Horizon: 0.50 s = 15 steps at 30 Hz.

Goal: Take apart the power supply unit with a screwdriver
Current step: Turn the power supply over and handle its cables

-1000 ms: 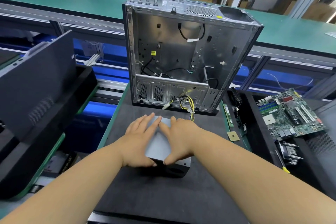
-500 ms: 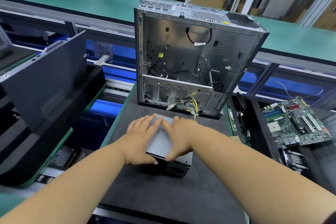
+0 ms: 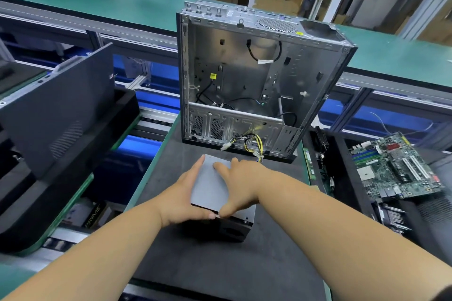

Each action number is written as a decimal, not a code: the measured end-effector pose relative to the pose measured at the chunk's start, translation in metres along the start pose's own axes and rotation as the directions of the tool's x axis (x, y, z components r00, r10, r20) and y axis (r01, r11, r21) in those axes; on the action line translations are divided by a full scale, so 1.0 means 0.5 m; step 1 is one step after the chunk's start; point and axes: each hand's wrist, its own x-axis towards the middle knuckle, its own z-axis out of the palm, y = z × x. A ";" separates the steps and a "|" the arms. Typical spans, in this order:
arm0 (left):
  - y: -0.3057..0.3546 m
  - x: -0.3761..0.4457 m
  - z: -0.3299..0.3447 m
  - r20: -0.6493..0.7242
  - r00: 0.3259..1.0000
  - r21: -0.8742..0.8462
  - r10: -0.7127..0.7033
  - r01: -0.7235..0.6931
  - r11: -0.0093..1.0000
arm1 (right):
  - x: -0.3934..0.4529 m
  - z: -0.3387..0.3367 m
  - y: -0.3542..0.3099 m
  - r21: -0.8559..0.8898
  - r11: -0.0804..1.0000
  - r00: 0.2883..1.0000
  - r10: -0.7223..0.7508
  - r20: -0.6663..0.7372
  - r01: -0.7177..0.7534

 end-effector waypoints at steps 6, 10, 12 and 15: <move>0.001 -0.005 0.002 -0.032 0.999 0.014 0.023 -0.023 1.000 | -0.005 -0.007 -0.005 0.021 1.000 1.000 0.018 0.022 -0.018; -0.006 -0.011 0.010 -0.048 0.999 -0.027 0.021 -0.022 0.999 | -0.018 0.013 -0.015 0.054 0.997 0.998 0.059 -0.029 -0.057; -0.008 -0.012 0.011 -0.039 0.999 -0.046 0.021 -0.022 0.999 | -0.024 0.020 -0.016 0.066 0.995 0.996 0.072 -0.051 -0.068; -0.006 -0.012 0.010 -0.015 1.000 -0.067 0.015 -0.016 0.998 | -0.030 0.022 -0.016 0.045 0.996 0.996 0.074 -0.045 -0.072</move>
